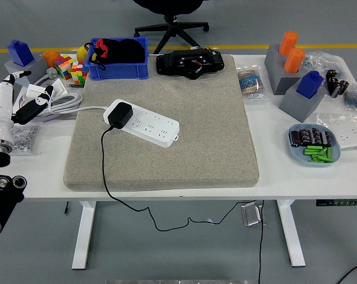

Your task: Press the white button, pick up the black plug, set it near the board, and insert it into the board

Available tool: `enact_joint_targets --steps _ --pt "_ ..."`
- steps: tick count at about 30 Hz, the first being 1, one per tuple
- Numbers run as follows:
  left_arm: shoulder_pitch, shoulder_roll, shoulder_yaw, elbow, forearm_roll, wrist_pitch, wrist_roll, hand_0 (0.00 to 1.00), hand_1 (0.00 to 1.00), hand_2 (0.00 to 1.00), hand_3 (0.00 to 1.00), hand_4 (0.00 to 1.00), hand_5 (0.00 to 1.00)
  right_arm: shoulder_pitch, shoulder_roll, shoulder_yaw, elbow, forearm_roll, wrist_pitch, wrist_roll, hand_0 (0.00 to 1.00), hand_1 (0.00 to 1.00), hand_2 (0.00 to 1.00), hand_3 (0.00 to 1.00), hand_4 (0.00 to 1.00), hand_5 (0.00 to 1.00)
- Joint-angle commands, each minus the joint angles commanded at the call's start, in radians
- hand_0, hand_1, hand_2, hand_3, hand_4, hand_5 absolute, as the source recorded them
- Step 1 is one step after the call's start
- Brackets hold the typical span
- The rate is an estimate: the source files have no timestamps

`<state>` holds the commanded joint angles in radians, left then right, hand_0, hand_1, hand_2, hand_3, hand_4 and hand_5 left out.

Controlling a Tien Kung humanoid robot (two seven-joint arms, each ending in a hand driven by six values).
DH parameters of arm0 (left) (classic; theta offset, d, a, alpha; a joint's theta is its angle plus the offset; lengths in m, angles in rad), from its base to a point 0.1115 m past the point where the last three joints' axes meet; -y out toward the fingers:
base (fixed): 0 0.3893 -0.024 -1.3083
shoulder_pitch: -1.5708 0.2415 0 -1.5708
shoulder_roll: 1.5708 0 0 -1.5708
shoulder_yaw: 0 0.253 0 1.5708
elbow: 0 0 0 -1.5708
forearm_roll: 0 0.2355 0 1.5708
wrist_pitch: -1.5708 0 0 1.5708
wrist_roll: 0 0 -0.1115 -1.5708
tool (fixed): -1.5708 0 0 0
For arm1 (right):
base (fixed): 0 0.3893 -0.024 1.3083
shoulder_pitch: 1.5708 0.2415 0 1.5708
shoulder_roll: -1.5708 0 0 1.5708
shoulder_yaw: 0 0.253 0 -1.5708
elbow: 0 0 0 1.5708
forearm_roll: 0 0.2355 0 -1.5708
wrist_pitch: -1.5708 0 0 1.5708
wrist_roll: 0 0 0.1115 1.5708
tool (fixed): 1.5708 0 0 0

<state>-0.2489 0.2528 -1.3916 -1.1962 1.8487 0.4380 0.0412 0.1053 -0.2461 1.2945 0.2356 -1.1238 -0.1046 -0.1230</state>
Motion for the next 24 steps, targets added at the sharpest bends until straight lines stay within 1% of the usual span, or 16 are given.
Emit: enact_joint_targets --steps 9,16,24 --pt "0.008 0.005 -0.007 -0.015 -0.007 -0.004 0.003 0.935 0.921 0.861 0.789 0.808 0.588 0.011 -0.002 0.002 0.008 0.001 0.005 -0.001 0.787 0.76 0.777 0.76 0.793 0.592" --pt "0.007 -0.001 -0.025 -0.02 -0.003 -0.005 0.004 0.936 0.92 0.86 0.788 0.804 0.582 0.013 -0.005 0.008 0.005 -0.002 0.007 -0.003 0.786 0.76 0.776 0.76 0.792 0.594" --pt "0.014 -0.01 -0.042 -0.03 -0.002 -0.01 0.009 0.935 0.92 0.86 0.787 0.8 0.578 0.008 0.003 0.03 0.002 -0.014 0.01 -0.005 0.787 0.76 0.776 0.757 0.792 0.593"
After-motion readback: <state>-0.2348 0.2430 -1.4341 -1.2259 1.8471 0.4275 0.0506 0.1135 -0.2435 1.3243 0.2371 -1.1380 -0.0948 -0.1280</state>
